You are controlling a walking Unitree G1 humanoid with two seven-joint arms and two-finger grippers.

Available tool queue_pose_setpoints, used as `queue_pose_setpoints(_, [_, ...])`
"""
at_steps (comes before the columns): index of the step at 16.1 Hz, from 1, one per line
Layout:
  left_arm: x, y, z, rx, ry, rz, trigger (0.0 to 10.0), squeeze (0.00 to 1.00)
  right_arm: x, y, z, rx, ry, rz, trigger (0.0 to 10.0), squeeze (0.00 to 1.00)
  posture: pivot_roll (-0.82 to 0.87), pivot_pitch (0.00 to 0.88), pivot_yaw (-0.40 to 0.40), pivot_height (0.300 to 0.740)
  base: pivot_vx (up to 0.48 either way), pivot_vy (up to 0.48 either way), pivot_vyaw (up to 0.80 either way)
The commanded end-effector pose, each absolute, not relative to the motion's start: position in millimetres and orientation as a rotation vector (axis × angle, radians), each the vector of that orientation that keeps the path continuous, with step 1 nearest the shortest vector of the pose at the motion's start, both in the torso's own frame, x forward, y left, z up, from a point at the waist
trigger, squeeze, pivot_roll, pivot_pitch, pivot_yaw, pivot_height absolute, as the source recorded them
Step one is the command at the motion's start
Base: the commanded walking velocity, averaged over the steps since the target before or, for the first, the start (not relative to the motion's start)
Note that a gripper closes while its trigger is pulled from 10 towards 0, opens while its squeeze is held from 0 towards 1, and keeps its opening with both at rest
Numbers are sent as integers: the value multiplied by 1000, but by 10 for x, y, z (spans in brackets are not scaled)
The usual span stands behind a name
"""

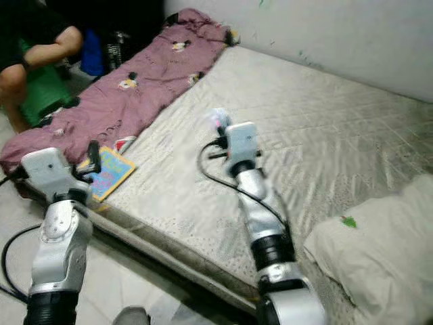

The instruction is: Clean up the room

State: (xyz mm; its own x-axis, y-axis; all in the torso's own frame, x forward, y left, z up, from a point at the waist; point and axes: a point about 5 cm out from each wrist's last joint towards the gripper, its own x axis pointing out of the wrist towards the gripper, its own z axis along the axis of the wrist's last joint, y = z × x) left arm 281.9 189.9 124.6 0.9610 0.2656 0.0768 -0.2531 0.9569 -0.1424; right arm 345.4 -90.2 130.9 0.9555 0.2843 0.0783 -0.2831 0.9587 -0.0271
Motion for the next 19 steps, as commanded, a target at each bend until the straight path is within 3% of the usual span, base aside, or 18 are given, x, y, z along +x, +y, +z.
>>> queue_pose_setpoints(1, [2830, 1864, 1226, -148, -81, 244, 10000, 0, 3464, -1009, 1295, 0, -66, 247, 10000, 0, 96, 0, -34, 740, 0, 0, -800])
queue_pose_setpoints(4, [2838, 1862, 1233, -152, -84, 240, 10000, 0, 3483, -1019, 1297, 2, -64, 242, 10000, 0, 98, 0, -36, 740, 0, 0, 0])
queue_pose_setpoints(7, [2842, 1853, 1236, -155, -83, 239, 10000, 0, 3483, -1010, 1296, -1, -64, 249, 10000, 0, 97, 0, -39, 740, 0, 191, -800])
queue_pose_setpoints(10, [2841, 1848, 1238, -158, -85, 241, 10000, 0, 3476, -1009, 1295, 3, -66, 259, 10000, 0, 97, 0, -43, 740, 0, 480, -596])
queue_pose_setpoints(14, [2840, 1844, 1235, -160, -85, 238, 10000, 0, 3468, -992, 1289, -7, -66, 275, 10000, 0, 98, 0, -46, 740, 0, 480, 0])
queue_pose_setpoints(17, [2839, 1839, 1234, -159, -86, 236, 10000, 0, 3470, -993, 1269, -9, -53, 281, 10000, 0, 99, 0, -48, 740, 0, 480, -717])
queue_pose_setpoints(19, [2838, 1831, 1236, -157, -89, 231, 10000, 0, 3455, -977, 1260, -20, -58, 300, 10000, 0, 98, 0, -49, 740, 0, 133, -238])
